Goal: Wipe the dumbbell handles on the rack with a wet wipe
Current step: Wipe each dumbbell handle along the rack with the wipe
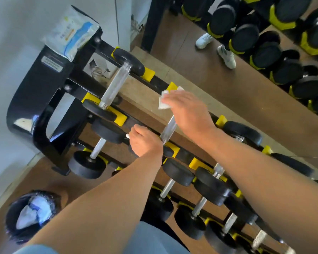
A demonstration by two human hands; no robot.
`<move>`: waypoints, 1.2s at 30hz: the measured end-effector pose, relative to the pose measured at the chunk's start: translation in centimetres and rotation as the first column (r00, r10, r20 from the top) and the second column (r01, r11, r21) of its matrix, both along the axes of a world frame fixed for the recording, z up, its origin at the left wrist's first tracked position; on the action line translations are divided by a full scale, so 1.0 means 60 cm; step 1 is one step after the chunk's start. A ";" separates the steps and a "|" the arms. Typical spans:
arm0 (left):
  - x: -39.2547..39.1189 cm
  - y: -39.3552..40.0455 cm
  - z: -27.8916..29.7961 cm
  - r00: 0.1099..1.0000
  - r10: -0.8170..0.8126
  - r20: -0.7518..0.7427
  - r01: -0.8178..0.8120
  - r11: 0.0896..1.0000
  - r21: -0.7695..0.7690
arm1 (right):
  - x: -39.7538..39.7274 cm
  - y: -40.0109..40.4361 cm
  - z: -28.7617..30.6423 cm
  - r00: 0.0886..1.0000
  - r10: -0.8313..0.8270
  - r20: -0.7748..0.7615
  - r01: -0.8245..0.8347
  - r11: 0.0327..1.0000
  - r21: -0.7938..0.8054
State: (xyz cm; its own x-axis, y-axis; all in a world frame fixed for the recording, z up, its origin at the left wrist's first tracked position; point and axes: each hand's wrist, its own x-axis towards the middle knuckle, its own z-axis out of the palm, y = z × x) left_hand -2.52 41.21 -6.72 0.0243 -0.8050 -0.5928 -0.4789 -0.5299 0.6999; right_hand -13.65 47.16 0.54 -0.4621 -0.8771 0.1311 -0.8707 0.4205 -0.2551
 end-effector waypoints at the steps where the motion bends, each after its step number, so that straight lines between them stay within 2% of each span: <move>1: -0.001 0.001 -0.002 1.000 0.019 0.010 -0.019 1.000 -0.005 | -0.020 0.009 -0.028 0.988 0.137 -0.065 -0.124 0.976 0.181; 2: -0.001 0.003 -0.005 0.999 0.036 0.024 -0.036 0.999 -0.001 | -0.032 0.017 -0.051 0.976 0.202 -0.076 -0.170 0.935 0.310; 4: -0.004 0.006 -0.003 0.998 0.058 0.034 -0.059 0.998 0.006 | -0.035 0.032 -0.079 0.982 0.182 -0.053 -0.147 0.907 0.395; 6: -0.006 0.012 0.001 0.996 0.085 0.024 -0.085 0.996 -0.002 | -0.010 0.044 -0.093 0.994 0.108 -0.019 -0.099 0.957 0.271; 8: -0.005 0.020 0.003 0.992 0.124 -0.004 -0.124 0.992 -0.006 | 0.039 0.051 -0.093 0.997 0.025 0.078 -0.035 0.991 0.131; 10: -0.005 0.025 0.003 0.989 0.147 -0.024 -0.147 0.989 0.004 | 0.095 0.057 -0.082 0.954 -0.111 0.277 0.069 0.985 0.157; 12: -0.005 0.025 0.006 0.984 0.175 -0.038 -0.174 0.984 0.034 | 0.136 0.065 -0.070 0.842 -0.250 0.478 0.177 0.965 0.193; 14: -0.005 0.025 0.005 0.981 0.190 -0.044 -0.188 0.981 0.040 | 0.147 0.075 -0.055 0.641 -0.402 0.654 0.344 0.912 0.223; 16: -0.004 0.026 0.002 0.983 0.177 -0.051 -0.176 0.984 0.027 | 0.128 0.073 -0.032 0.417 -0.526 0.741 0.558 0.792 0.248; 17: -0.005 0.027 0.002 0.985 0.167 -0.052 -0.166 0.986 0.027 | 0.108 0.067 -0.020 0.404 -0.553 0.729 0.646 0.736 0.200; 18: -0.005 0.028 -0.001 0.985 0.162 -0.053 -0.160 0.987 0.030 | 0.086 0.055 -0.009 0.480 -0.539 0.692 0.682 0.726 0.093; 19: -0.005 0.030 0.000 0.986 0.159 -0.051 -0.157 0.987 0.034 | 0.067 0.039 0.004 0.630 -0.464 0.622 0.642 0.762 -0.082; 20: -0.006 0.030 -0.001 0.985 0.165 -0.045 -0.163 0.986 0.035 | 0.049 0.023 0.014 0.811 -0.336 0.479 0.484 0.845 -0.228; 21: -0.005 0.029 0.000 0.985 0.169 -0.040 -0.168 0.985 0.038 | 0.029 0.011 0.010 0.949 -0.165 0.270 0.230 0.945 -0.233; 22: -0.004 0.027 -0.001 0.985 0.171 -0.037 -0.169 0.984 0.046 | 0.010 0.004 -0.003 0.995 0.055 0.079 -0.049 0.996 -0.072; 23: -0.004 0.024 -0.001 0.985 0.170 -0.035 -0.168 0.984 0.058 | -0.008 0.006 -0.021 0.972 0.236 -0.016 -0.229 0.955 0.188; 24: -0.005 0.022 -0.002 0.984 0.173 -0.035 -0.171 0.983 0.067 | -0.023 0.011 -0.040 0.959 0.282 -0.020 -0.252 0.886 0.389; 25: -0.005 0.020 -0.002 0.984 0.177 -0.035 -0.174 0.982 0.075 | -0.031 0.018 -0.055 0.965 0.261 -0.018 -0.222 0.855 0.468; 26: -0.006 0.020 -0.004 0.984 0.176 -0.034 -0.173 0.982 0.082 | -0.029 0.026 -0.064 0.974 0.226 -0.007 -0.196 0.859 0.473; 27: -0.006 0.019 -0.004 0.985 0.172 -0.032 -0.168 0.982 0.089 | -0.019 0.035 -0.071 0.985 0.172 -0.001 -0.157 0.904 0.398; 29: -0.006 0.019 -0.006 0.983 0.181 -0.037 -0.177 0.980 0.092 | 0.024 0.048 -0.084 0.998 0.062 0.033 -0.066 0.985 0.157; 31: -0.007 0.019 -0.010 0.982 0.183 -0.036 -0.180 0.980 0.086 | 0.091 0.060 -0.083 0.978 -0.055 0.201 0.041 0.996 0.076; 33: -0.007 0.020 -0.009 0.982 0.184 -0.044 -0.180 0.980 0.081 | 0.141 0.069 -0.075 0.861 -0.233 0.452 0.205 0.972 0.111; 36: -0.006 0.027 -0.004 0.981 0.182 -0.061 -0.177 0.981 0.083 | 0.154 0.094 -0.062 0.574 -0.380 0.725 0.382 0.908 0.173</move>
State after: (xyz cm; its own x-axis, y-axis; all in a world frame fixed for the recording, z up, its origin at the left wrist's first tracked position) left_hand -2.91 42.83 -6.99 0.1217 -0.7435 -0.6576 -0.3239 -0.6560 0.6817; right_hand -4.43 52.83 -3.20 -0.6952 -0.5977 -0.3992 -0.1549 0.6669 -0.7288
